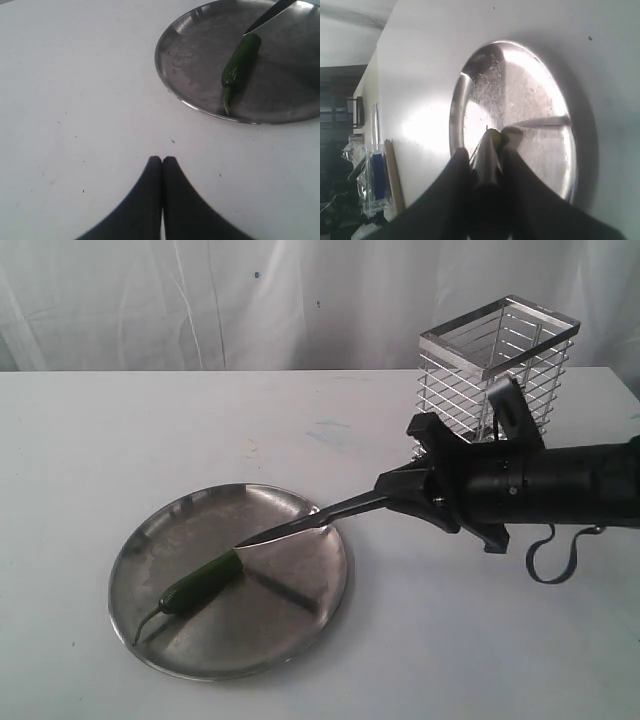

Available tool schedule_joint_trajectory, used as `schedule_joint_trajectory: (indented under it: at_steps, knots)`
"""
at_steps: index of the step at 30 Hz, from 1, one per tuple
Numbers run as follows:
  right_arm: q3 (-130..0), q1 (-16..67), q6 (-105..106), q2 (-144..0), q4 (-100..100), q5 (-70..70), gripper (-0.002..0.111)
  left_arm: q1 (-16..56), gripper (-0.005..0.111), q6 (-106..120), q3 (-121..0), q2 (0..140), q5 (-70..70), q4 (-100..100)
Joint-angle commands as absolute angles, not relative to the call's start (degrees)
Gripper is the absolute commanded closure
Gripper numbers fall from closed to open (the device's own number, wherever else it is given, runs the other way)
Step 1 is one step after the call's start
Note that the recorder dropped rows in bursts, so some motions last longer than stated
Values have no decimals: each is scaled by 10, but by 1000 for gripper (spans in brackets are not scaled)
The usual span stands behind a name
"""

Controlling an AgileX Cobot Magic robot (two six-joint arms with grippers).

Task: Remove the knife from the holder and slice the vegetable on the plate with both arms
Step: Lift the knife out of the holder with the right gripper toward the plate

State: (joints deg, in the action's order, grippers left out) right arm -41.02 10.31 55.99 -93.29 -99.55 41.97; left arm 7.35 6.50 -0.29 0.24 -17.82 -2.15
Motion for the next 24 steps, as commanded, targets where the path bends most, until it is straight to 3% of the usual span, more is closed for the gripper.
schedule_joint_trajectory:
  at_steps: [1, 20, 24]
  knots:
    - [-443, 104, 601, -969, -999, 434, 108, 78, 107, 63, 0, 0, -176, -25]
    - [-466, 104, 694, -1055, -999, 475, 108, 78, 107, 64, 0, 0, -176, -25]
    - [-466, 104, 694, -1071, -999, 475, 98, 78, 107, 64, 0, 0, -176, -25]
